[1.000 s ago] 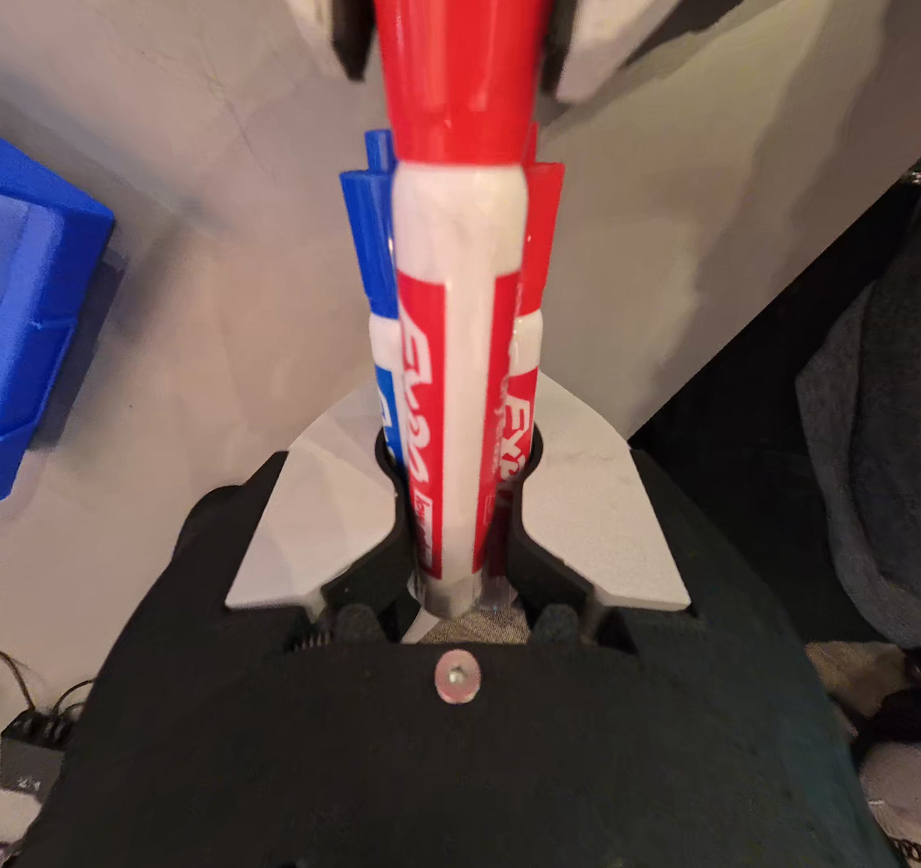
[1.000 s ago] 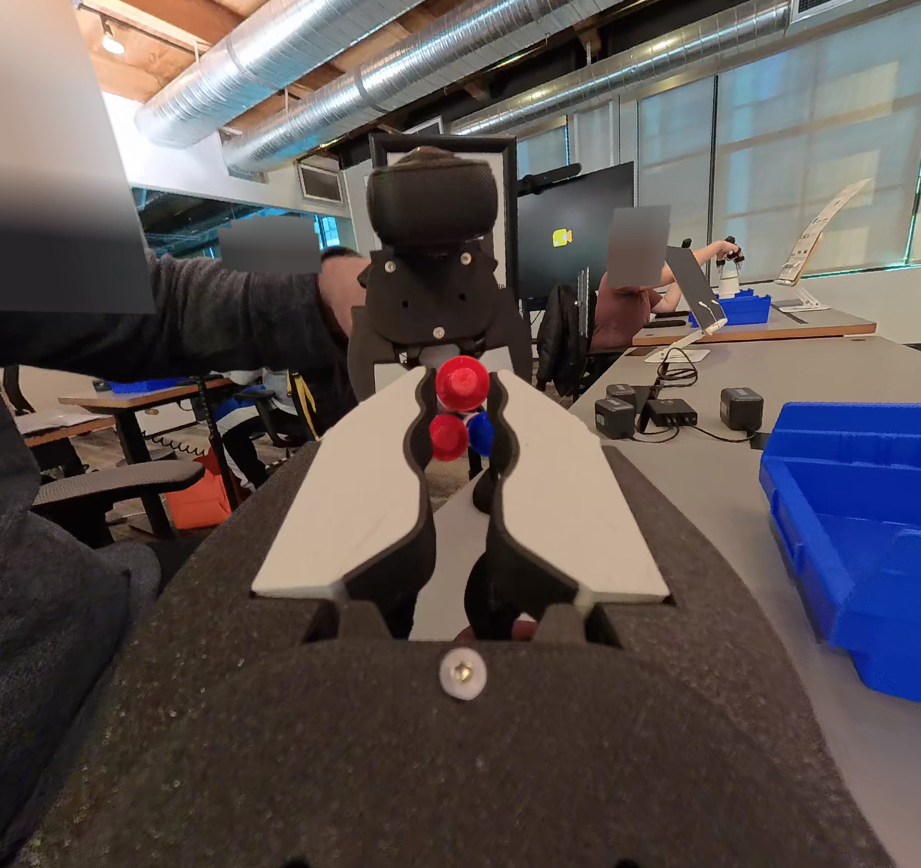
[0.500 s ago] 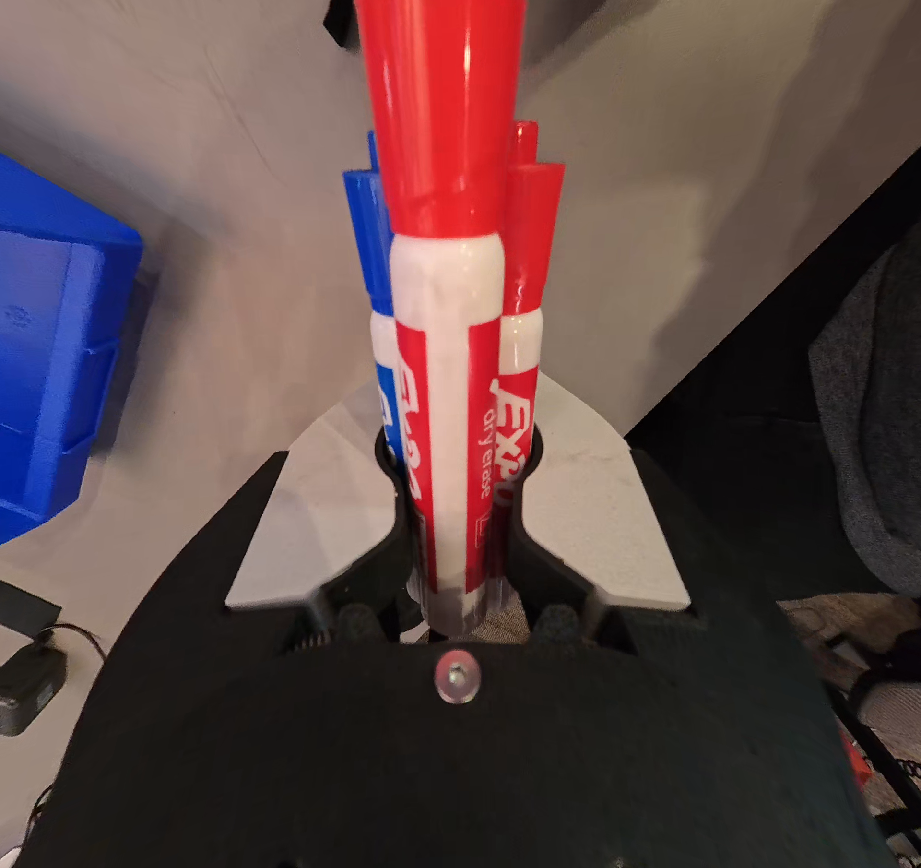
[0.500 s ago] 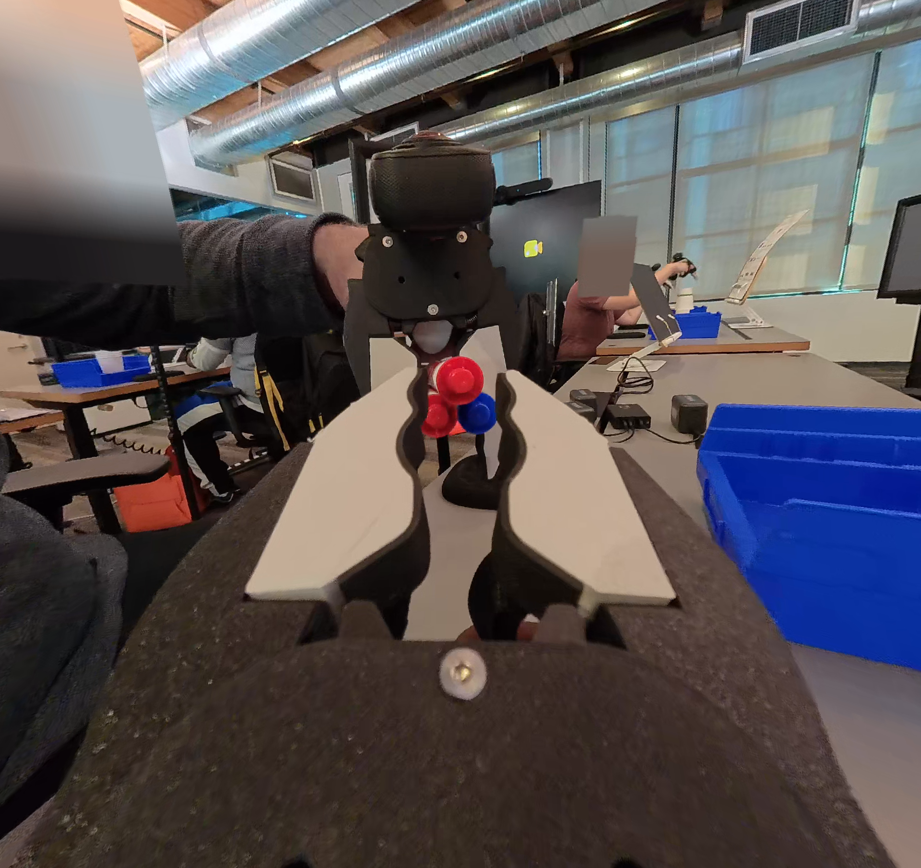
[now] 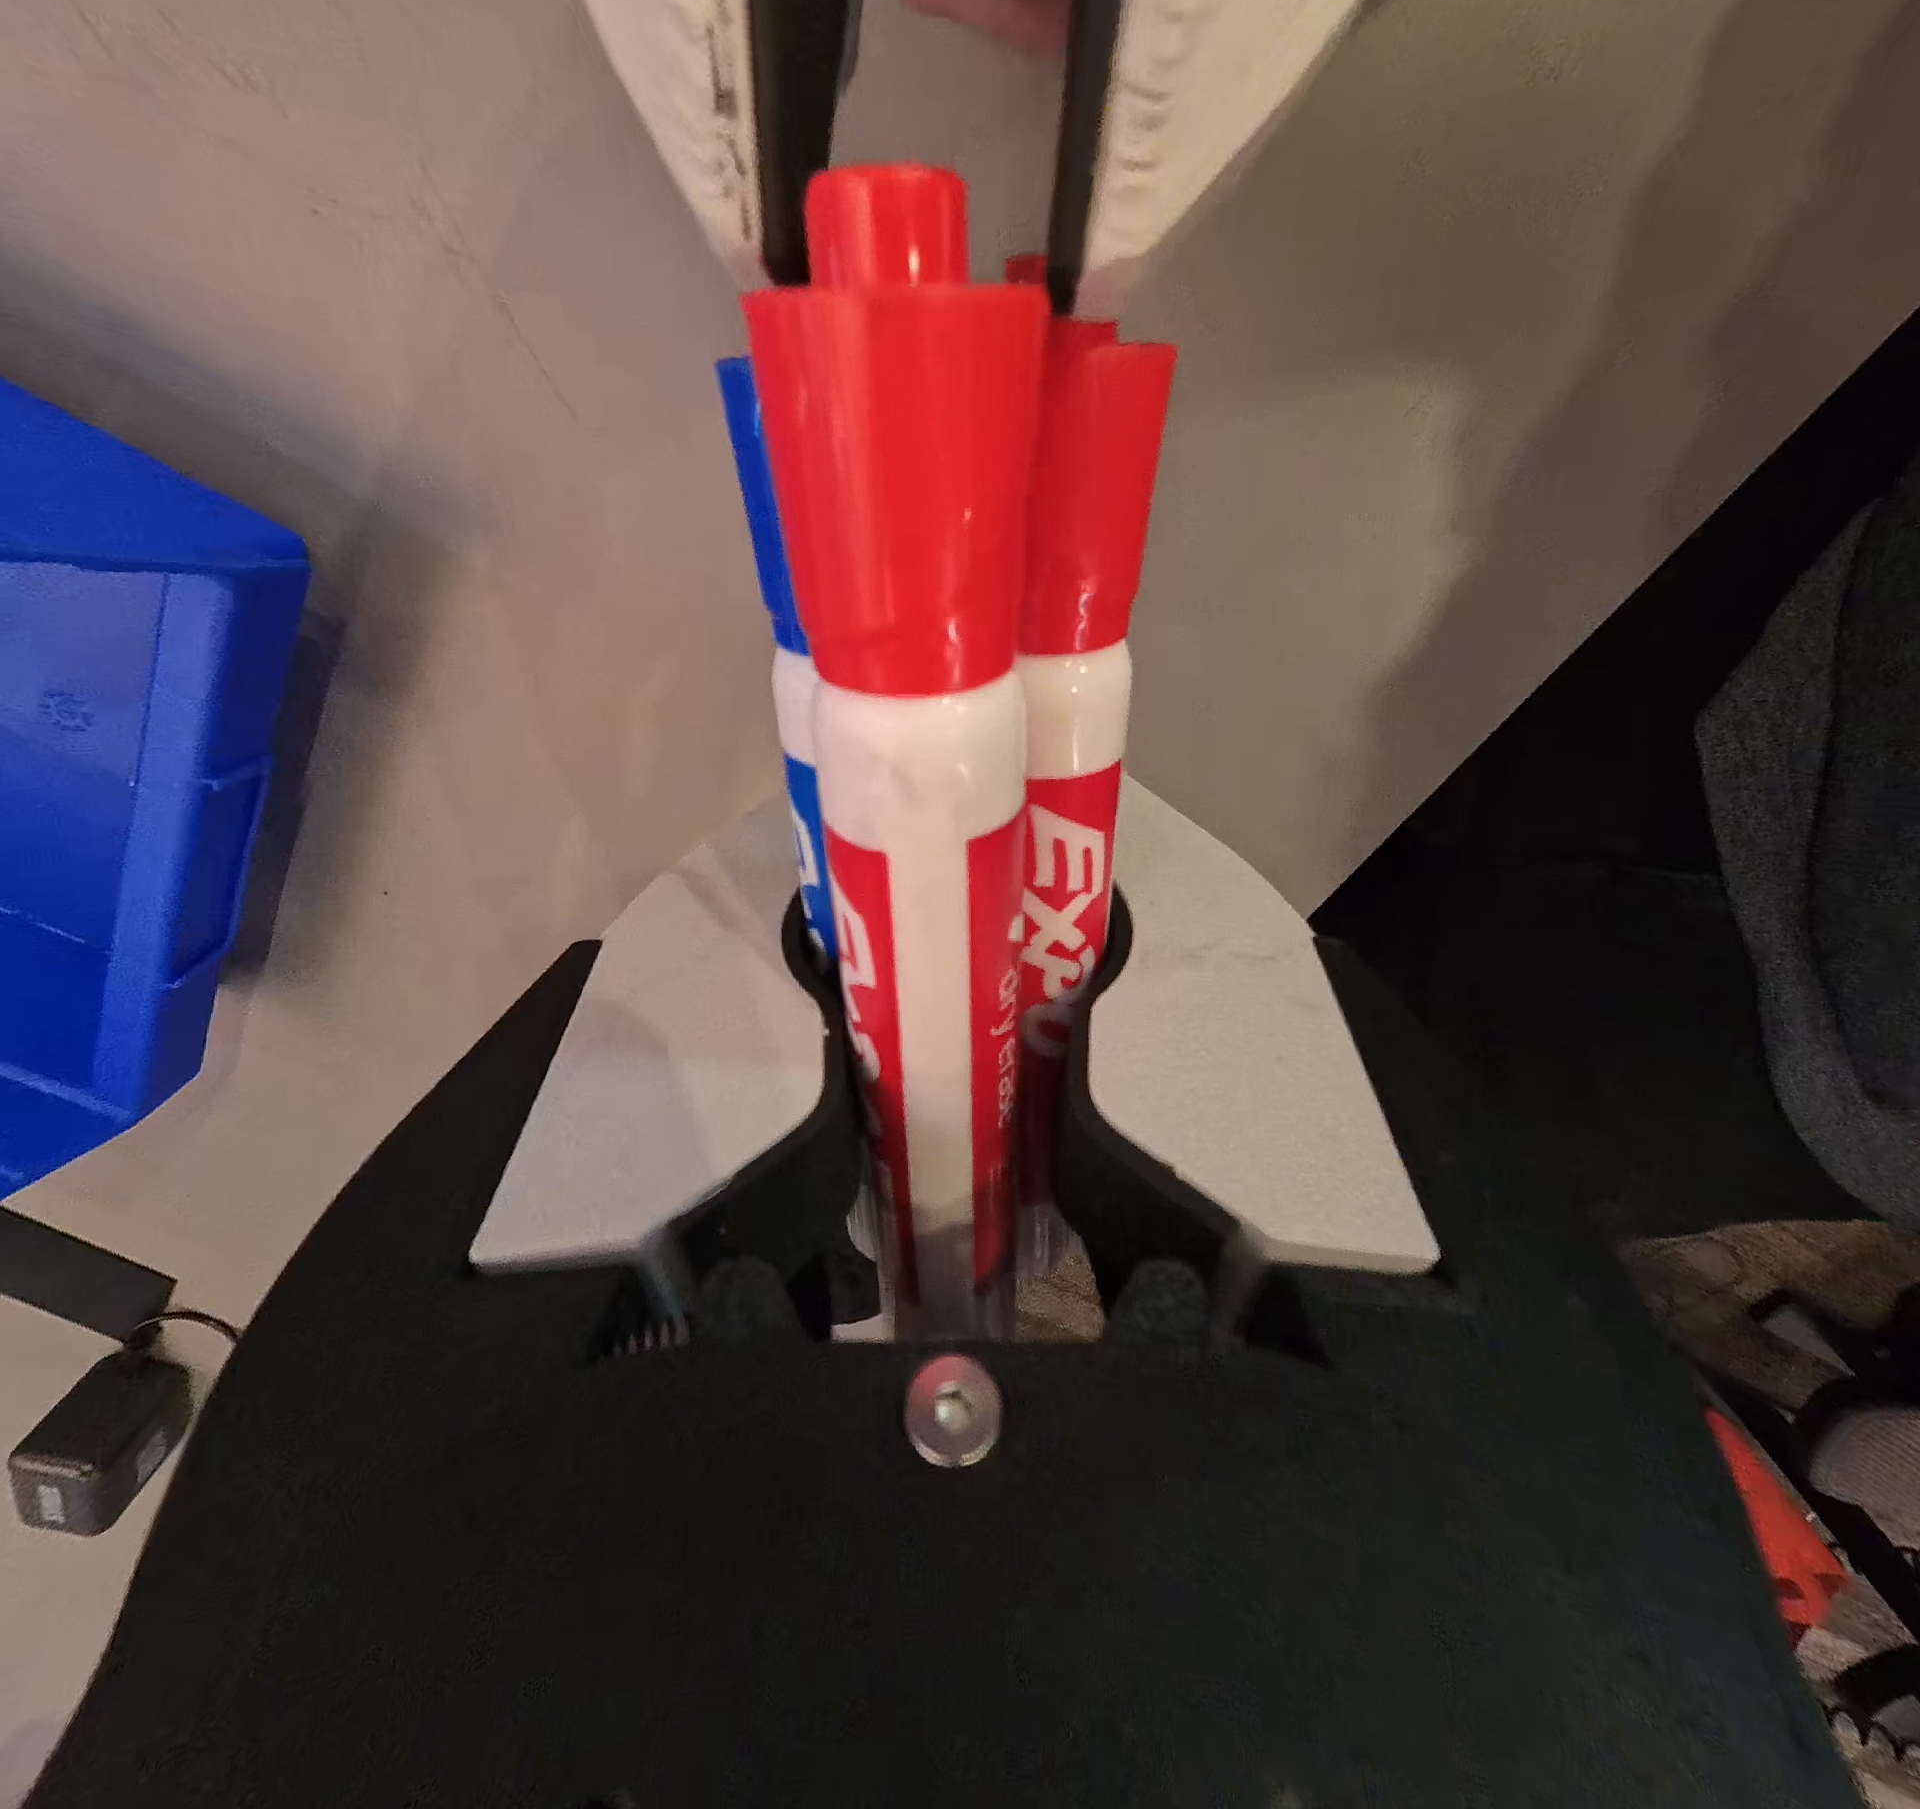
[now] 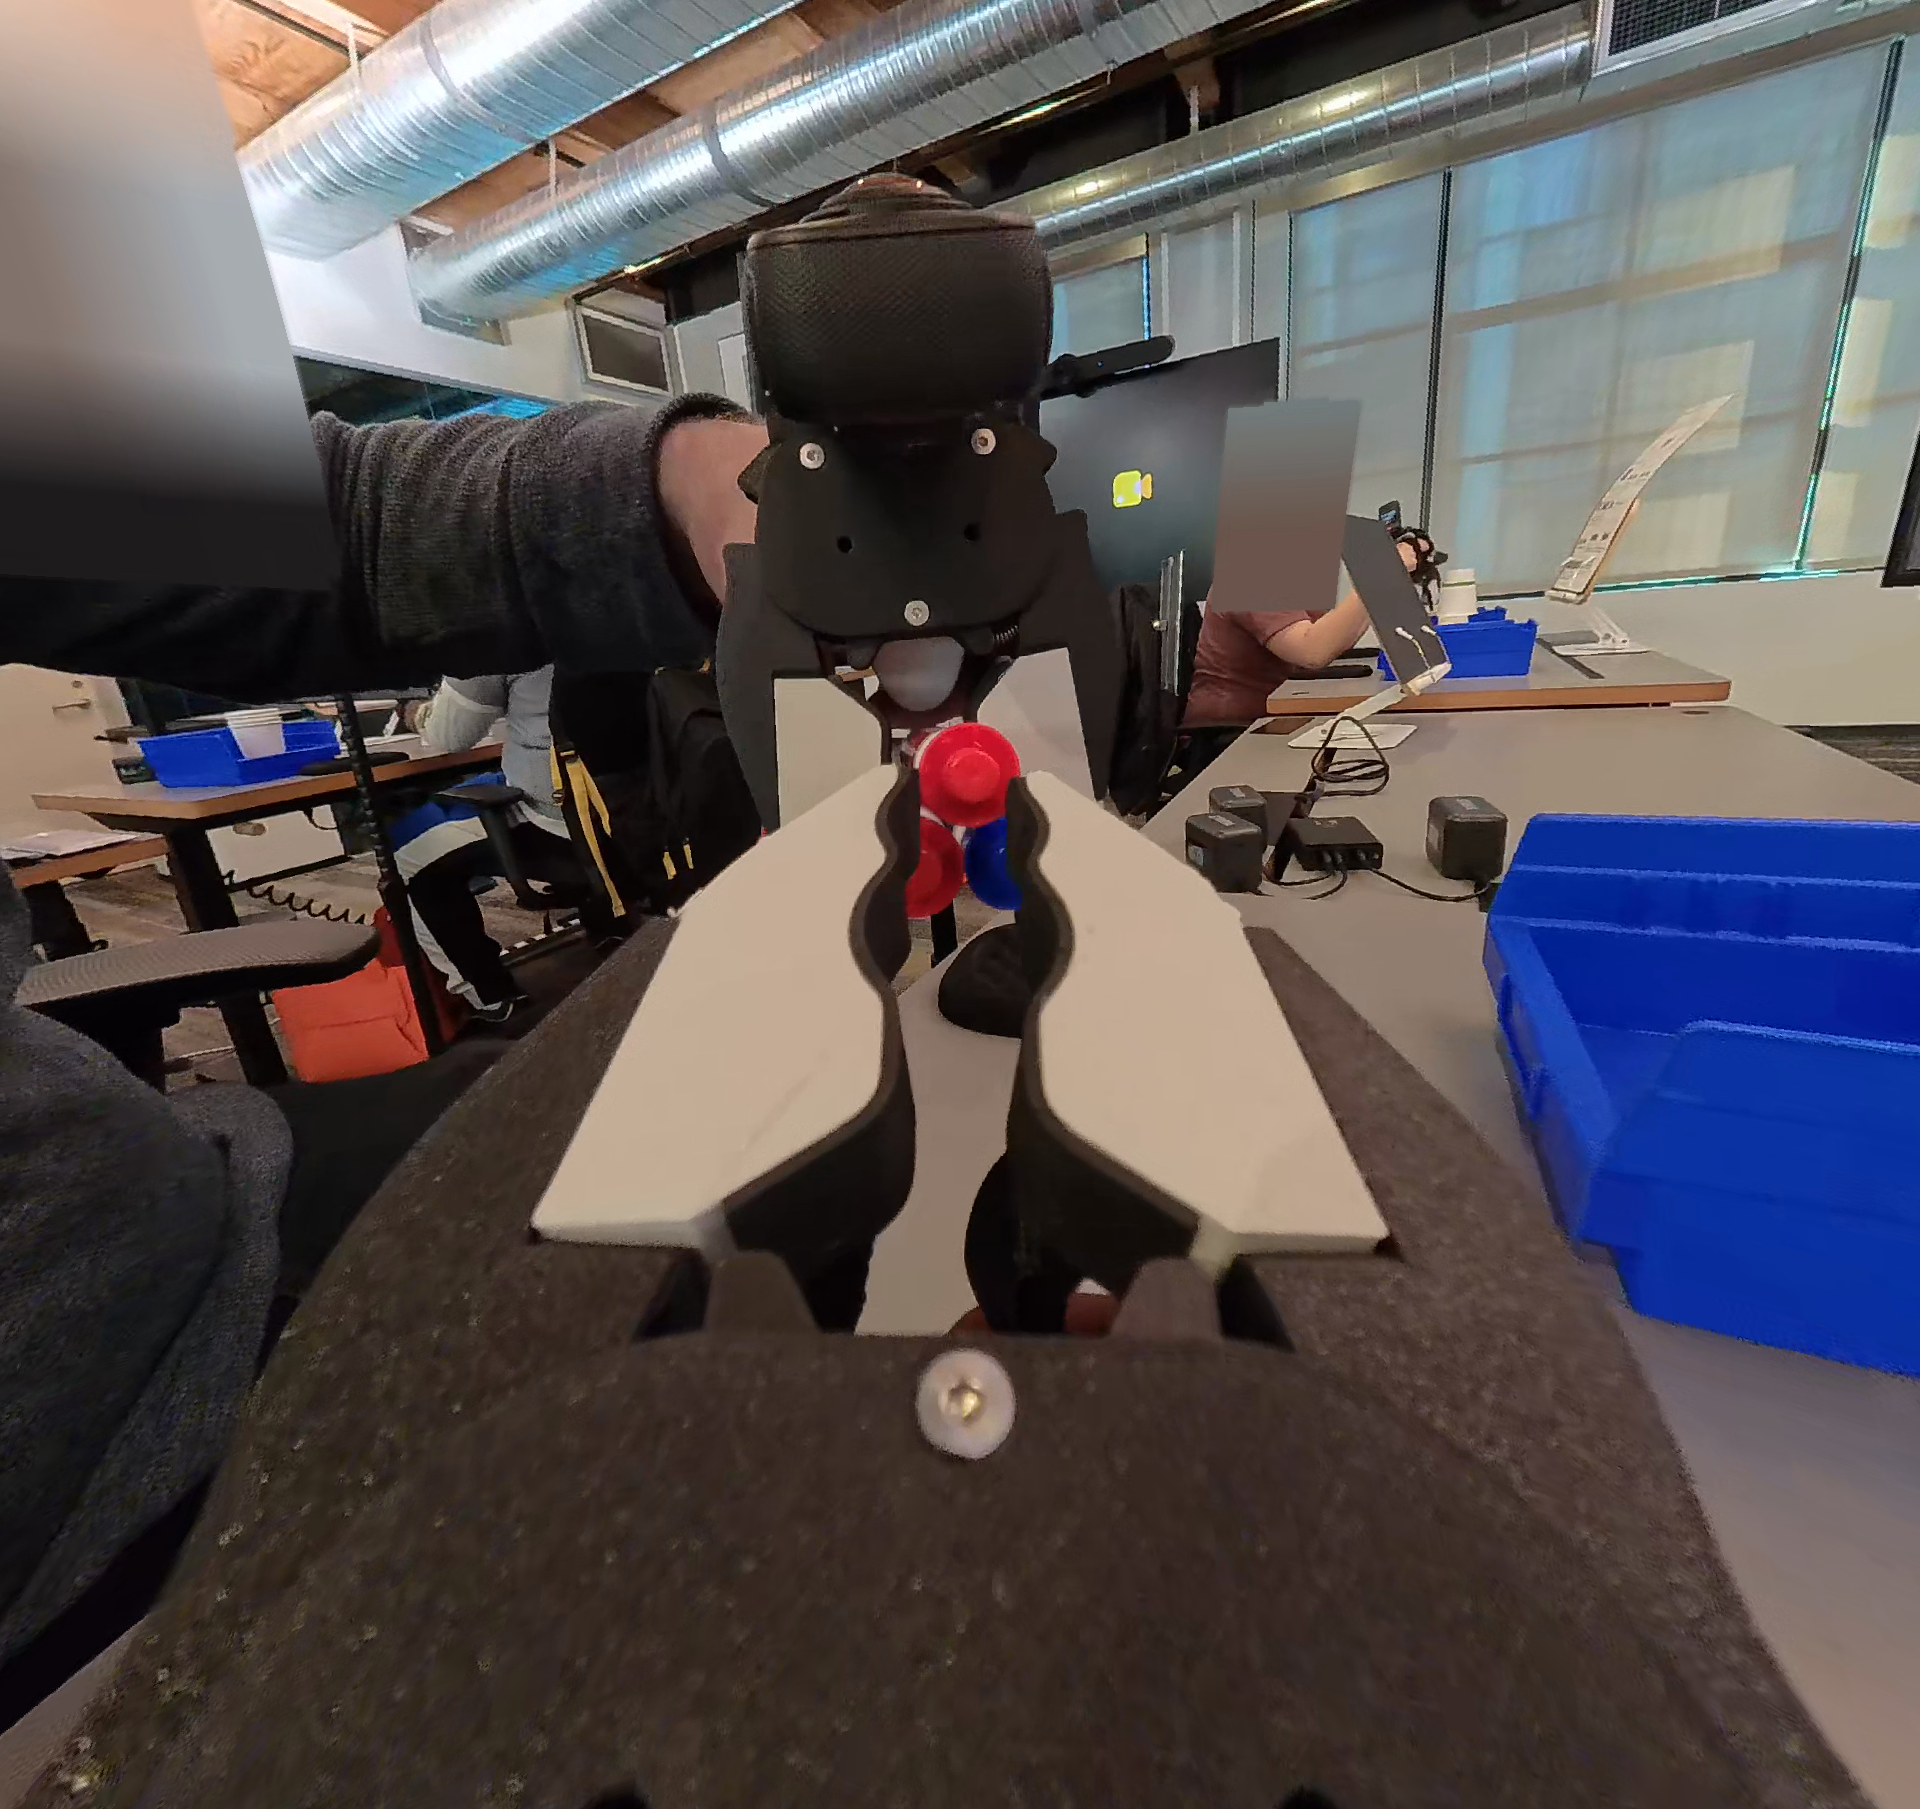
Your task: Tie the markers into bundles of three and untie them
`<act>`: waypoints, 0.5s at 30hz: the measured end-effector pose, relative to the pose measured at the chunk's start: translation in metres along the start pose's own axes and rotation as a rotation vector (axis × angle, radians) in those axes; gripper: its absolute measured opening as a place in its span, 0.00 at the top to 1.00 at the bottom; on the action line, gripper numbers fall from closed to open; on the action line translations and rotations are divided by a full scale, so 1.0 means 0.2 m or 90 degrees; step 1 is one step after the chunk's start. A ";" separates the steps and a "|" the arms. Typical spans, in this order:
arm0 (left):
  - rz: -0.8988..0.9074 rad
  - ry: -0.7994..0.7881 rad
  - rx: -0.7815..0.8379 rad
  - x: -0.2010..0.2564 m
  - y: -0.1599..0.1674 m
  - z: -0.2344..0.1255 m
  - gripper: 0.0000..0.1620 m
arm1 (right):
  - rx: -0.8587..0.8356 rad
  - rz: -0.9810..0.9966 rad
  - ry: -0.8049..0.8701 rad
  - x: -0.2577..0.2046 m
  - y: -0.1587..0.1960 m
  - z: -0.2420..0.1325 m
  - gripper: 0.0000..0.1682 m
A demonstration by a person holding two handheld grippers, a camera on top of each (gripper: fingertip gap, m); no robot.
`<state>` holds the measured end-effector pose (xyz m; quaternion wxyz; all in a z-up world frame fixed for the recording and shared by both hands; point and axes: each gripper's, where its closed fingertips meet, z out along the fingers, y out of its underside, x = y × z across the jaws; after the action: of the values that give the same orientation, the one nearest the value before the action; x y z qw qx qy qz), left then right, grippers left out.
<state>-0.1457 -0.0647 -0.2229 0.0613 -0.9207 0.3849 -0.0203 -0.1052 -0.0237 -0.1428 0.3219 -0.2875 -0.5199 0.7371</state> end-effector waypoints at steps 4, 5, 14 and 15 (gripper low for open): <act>-0.001 0.000 -0.002 -0.01 0.00 -0.01 0.73 | -0.002 -0.002 -0.001 0.00 0.00 -0.01 0.86; 0.001 -0.008 -0.004 -0.02 0.01 -0.01 0.73 | 0.004 -0.008 0.005 0.01 -0.02 -0.02 0.84; -0.008 -0.019 -0.029 -0.06 0.10 -0.01 0.73 | -0.350 -0.113 0.095 0.33 0.21 -0.41 0.82; -0.009 -0.017 -0.034 -0.05 0.11 0.00 0.73 | -0.407 -0.124 0.097 0.35 0.27 -0.47 0.82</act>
<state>-0.1688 -0.0725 -0.2253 0.0416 -0.9250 0.3777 0.0019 -0.0875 0.0717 -0.2290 0.3225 -0.3768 -0.7242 0.4791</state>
